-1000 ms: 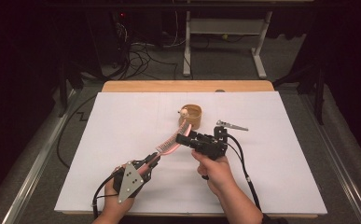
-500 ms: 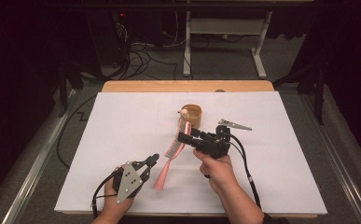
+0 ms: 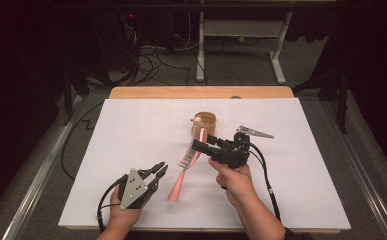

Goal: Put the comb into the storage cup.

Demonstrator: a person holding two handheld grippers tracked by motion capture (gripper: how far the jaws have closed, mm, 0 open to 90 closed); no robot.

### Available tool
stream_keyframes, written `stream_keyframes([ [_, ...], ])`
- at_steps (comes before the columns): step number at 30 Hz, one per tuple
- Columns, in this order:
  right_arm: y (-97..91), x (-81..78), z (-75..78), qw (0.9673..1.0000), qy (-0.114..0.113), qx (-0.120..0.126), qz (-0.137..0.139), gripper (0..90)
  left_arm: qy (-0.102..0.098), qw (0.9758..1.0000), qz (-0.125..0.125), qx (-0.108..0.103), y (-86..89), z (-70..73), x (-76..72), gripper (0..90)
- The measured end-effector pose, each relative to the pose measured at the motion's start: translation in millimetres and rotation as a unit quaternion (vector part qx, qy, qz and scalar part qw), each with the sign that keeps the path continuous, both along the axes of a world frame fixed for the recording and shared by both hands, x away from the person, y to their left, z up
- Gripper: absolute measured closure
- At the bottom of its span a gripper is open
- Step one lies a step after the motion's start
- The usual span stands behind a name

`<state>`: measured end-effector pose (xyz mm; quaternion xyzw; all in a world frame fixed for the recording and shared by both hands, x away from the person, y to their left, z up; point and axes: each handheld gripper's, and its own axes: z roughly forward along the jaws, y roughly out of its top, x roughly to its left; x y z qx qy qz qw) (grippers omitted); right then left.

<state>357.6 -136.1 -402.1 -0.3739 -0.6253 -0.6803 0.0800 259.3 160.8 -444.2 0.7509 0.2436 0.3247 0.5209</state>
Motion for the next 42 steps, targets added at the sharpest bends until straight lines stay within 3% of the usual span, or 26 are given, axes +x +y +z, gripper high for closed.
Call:
stream_keyframes([
  [14,-4.2,-0.8,9.9,0.9998,-0.018,-0.007,-0.009,20.9,0.042,0.9985,0.013,-0.031,9.0,-4.8,9.6,60.0],
  [32,-9.7,-2.9,17.9,0.9989,-0.034,-0.023,-0.022,20.9,0.097,0.9930,0.042,-0.053,21.2,-12.5,22.0,26.0],
  [37,-11.8,-3.2,21.3,0.9984,-0.040,-0.029,-0.026,20.9,0.108,0.9909,0.048,-0.065,26.7,-14.7,24.9,17.7],
  [42,-14.3,-4.0,26.4,0.9977,-0.048,-0.038,-0.029,20.9,0.109,0.9908,0.040,-0.070,28.2,-17.3,26.7,11.3],
])
